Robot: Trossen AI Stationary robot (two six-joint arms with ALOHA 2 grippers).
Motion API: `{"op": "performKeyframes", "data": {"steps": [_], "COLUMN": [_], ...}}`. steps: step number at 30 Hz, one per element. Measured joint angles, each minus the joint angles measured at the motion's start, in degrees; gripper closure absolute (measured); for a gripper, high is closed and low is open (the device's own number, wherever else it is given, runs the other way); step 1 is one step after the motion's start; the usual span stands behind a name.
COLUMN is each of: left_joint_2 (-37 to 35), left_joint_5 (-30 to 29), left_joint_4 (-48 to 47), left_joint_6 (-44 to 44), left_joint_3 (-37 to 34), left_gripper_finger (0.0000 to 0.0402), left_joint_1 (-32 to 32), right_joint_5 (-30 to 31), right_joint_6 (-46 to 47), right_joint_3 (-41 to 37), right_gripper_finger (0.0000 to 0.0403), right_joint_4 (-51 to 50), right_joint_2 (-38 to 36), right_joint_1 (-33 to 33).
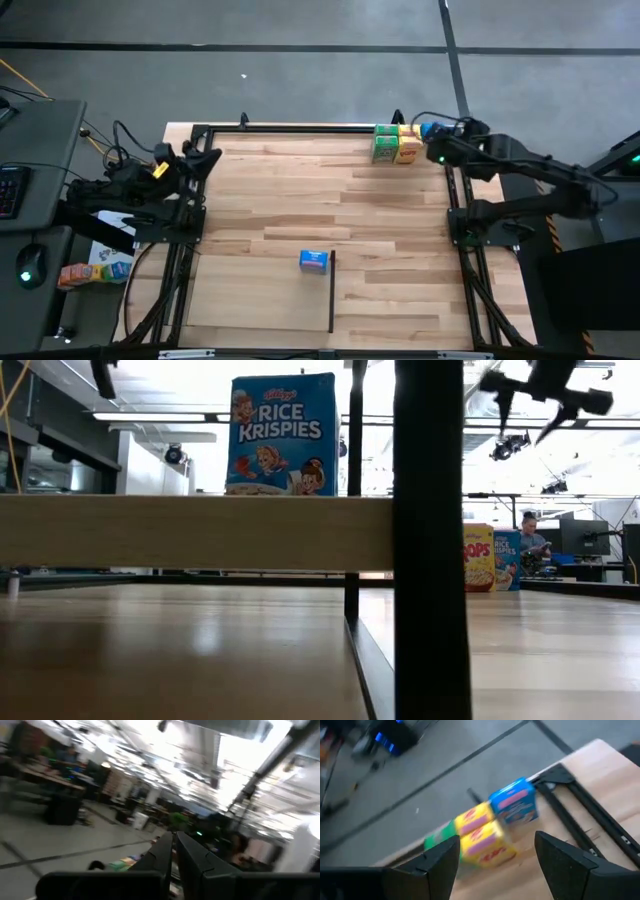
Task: Stack cereal on shelf
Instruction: Put the blue cereal box on the shelf aligned with the blue cereal box
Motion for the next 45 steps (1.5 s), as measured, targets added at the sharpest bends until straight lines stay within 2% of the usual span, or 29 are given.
{"op": "performKeyframes", "data": {"steps": [3, 7, 10, 12, 15, 17, 19, 26, 30, 32, 37, 42, 45], "left_joint_2": [0.8, 3.8, 6.7, 8.2, 10.3, 11.7, 13.1, 21.2, 27.9, 30.1, 33.3, 34.6, 34.8], "left_joint_5": [-5.3, -13.0, -13.6, -10.3, -3.8, 0.3, 5.3, 29.2, 39.4, 41.2, 41.3, 41.7, 44.2], "left_joint_4": [-0.4, -0.4, -0.9, -5.8, -20.0, -27.9, -32.0, -33.0, -33.2, -32.7, -27.0, -23.6, -24.0], "left_joint_6": [0.0, 0.0, -2.9, -6.6, -11.7, -12.6, -10.9, -2.4, -1.5, -1.3, 0.5, 1.3, 0.1], "left_joint_3": [0.0, 0.0, 0.1, 1.7, 6.7, 10.5, 13.6, 19.2, 19.6, 19.8, 19.9, 19.9, 19.9], "left_gripper_finger": [0.0377, 0.0363, 0.0345, 0.033, 0.0308, 0.0294, 0.0283, 0.026, 0.0254, 0.0251, 0.0247, 0.0247, 0.0247], "left_joint_1": [0.0, 0.3, 2.2, 4.5, 9.7, 14.3, 19.1, 35.5, 41.8, 43.3, 44.5, 45.8, 46.7], "right_joint_5": [-1.6, -6.0, -10.6, -13.9, -18.3, -20.1, -21.2, -27.4, -29.0, -28.0, -27.0, -30.0, -32.6], "right_joint_6": [-0.4, -6.3, -10.9, -13.3, -13.8, -13.9, -13.1, -0.6, 3.2, 5.4, 6.6, 8.7, 9.8], "right_joint_3": [-4.7, -10.2, -13.4, -15.0, -16.0, -15.8, -15.6, -15.5, -15.5, -15.5, -15.5, -15.5, -15.5], "right_gripper_finger": [0.0155, 0.0155, 0.0155, 0.0155, 0.0155, 0.0155, 0.0155, 0.0155, 0.0155, 0.0155, 0.0155, 0.0155, 0.0155], "right_joint_4": [5.0, 15.3, 24.7, 30.0, 36.5, 37.6, 37.4, 38.4, 38.4, 39.2, 40.4, 45.5, 47.2], "right_joint_2": [-2.3, -2.8, -2.2, -1.1, 1.2, 3.5, 5.8, 11.8, 12.6, 12.6, 13.1, 16.6, 18.7], "right_joint_1": [-6.1, -14.2, -20.1, -23.7, -28.3, -30.6, -32.3, -36.2, -37.2, -37.6, -39.9, -42.1, -43.4]}}
